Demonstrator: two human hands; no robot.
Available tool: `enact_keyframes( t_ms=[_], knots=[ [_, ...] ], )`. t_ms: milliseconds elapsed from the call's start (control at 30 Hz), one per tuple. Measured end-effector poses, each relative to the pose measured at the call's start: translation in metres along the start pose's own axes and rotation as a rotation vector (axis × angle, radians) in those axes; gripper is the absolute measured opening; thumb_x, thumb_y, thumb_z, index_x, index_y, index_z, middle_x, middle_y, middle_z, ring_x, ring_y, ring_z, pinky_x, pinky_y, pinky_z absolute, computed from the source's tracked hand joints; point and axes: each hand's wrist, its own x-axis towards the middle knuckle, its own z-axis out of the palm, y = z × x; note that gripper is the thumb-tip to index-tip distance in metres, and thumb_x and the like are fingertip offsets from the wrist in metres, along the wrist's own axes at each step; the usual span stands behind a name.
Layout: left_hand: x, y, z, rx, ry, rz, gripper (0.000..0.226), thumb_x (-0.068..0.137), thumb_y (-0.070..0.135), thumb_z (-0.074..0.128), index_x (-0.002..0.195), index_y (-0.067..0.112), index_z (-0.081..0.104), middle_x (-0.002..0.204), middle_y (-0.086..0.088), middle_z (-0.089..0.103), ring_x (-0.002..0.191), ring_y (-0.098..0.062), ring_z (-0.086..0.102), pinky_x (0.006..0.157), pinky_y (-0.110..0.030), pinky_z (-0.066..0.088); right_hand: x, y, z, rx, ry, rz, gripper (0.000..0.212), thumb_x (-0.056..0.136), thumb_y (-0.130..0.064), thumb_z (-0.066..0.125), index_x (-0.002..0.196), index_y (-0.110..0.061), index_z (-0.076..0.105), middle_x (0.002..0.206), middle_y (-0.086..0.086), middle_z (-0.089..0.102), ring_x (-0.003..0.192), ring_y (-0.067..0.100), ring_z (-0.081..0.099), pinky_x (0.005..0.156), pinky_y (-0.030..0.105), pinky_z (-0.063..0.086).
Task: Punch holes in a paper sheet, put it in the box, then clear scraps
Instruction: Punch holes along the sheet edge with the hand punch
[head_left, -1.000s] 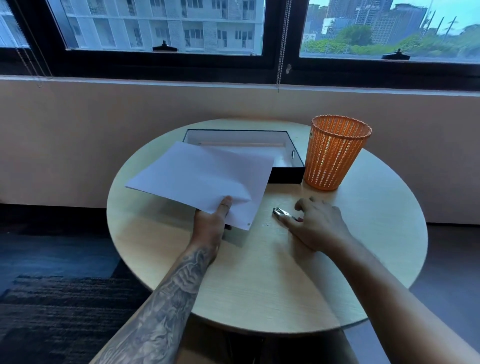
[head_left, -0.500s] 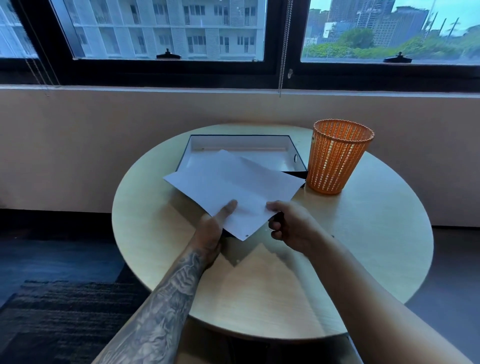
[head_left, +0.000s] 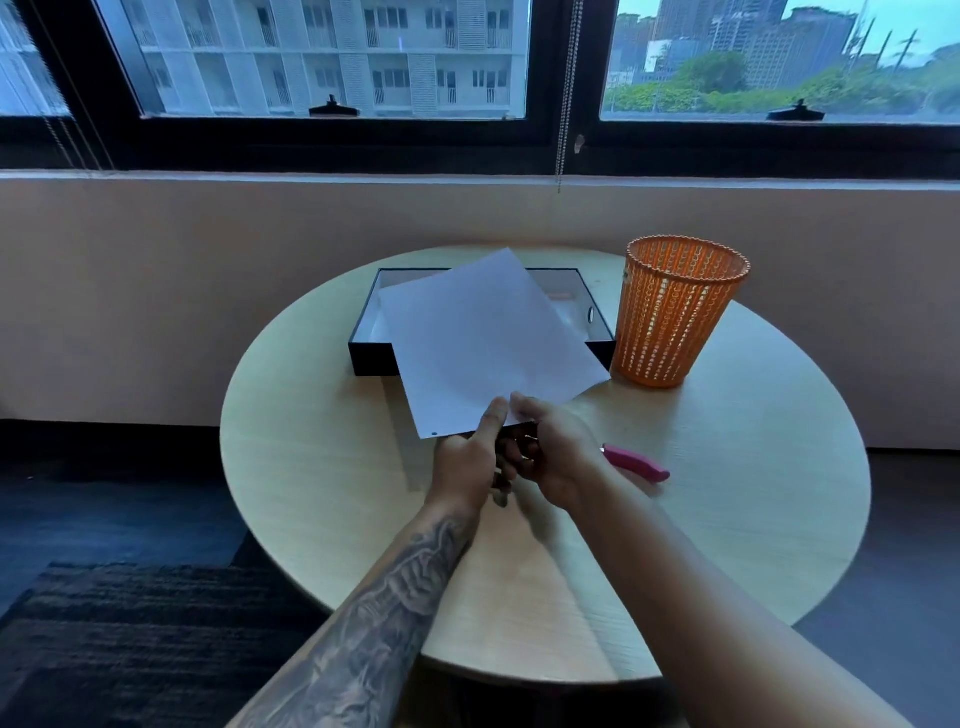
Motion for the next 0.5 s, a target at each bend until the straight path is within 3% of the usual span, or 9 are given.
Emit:
enact_keyframes(
  t_ms=[133,300,400,500],
  knots=[
    [0.005,0.001,0.000,0.021,0.033,-0.053,0.036,0.080,0.044,0.064,0.057,0.016,0.060,0.050,-0.006,0.047,0.041,-0.020,0.038,0.043,-0.025,0.029,0.005,0.001,0.002,-0.025,-0.018,0.010,0.026,0.096,-0.030,0.062,0.075,-0.014,0.060,0.052,0.000,0.052,0.049,0.014,0.045,0.051,0.027,0.033],
    [0.009,-0.001,-0.002,0.005,0.079,0.000,0.029,0.091,0.030,0.061,0.070,0.010,0.063,0.053,-0.003,0.045,0.037,-0.016,0.033,0.042,-0.023,0.026,0.004,-0.005,-0.013,-0.249,-0.019,-0.058,0.030,0.096,-0.043,0.061,0.082,-0.017,0.060,0.069,-0.001,0.052,0.052,0.012,0.040,0.048,0.027,0.034],
    [0.017,0.000,-0.005,0.032,0.129,0.040,0.035,0.094,0.031,0.060,0.074,0.004,0.067,0.053,-0.003,0.048,0.038,-0.017,0.037,0.040,-0.024,0.030,-0.003,-0.010,-0.042,-0.785,0.141,-0.310,0.049,0.090,-0.065,0.055,0.095,-0.019,0.071,0.083,0.001,0.067,0.072,0.018,0.065,0.068,0.039,0.054],
    [0.022,0.000,-0.007,0.046,0.155,0.039,0.037,0.094,0.033,0.059,0.072,0.005,0.070,0.053,-0.001,0.050,0.039,-0.015,0.039,0.042,-0.025,0.032,-0.010,-0.016,-0.073,-1.378,0.394,-0.416,0.060,0.085,-0.073,0.053,0.122,-0.028,0.066,0.120,-0.003,0.064,0.110,0.021,0.062,0.090,0.038,0.050]
  ],
)
